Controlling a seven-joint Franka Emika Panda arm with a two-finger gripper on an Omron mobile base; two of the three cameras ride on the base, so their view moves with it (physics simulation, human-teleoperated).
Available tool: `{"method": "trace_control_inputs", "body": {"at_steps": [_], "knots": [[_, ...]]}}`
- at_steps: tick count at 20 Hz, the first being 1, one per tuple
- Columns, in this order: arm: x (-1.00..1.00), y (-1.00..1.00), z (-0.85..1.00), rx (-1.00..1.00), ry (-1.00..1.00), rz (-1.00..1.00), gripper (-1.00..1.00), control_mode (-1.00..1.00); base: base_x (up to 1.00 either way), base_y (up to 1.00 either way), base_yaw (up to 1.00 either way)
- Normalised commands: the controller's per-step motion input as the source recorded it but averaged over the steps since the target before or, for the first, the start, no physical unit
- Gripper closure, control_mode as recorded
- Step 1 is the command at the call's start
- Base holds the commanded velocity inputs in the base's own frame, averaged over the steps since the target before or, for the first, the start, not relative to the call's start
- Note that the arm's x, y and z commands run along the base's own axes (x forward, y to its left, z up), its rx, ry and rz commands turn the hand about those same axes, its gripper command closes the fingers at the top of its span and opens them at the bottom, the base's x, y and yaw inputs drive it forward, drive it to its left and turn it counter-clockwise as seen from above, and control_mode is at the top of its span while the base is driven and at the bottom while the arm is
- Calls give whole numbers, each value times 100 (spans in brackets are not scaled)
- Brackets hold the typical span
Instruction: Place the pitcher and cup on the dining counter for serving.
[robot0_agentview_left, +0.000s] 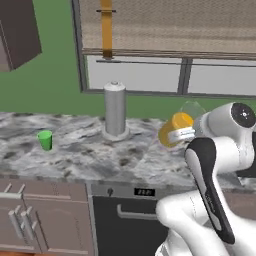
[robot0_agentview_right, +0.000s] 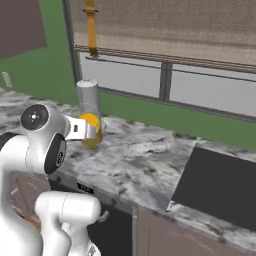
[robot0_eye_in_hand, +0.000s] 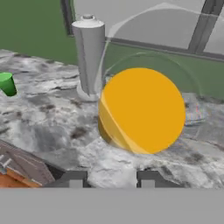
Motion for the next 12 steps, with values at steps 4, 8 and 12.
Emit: {"method": "trace_control_inputs", "body": {"at_steps": [4,8,12], "knots": [[0,0,0,0,0,0,100,100,-23,40,100],[0,0,0,0,0,0,100,100,-19,28,100],[0,0,0,0,0,0,100,100,-17,22,100]]}}
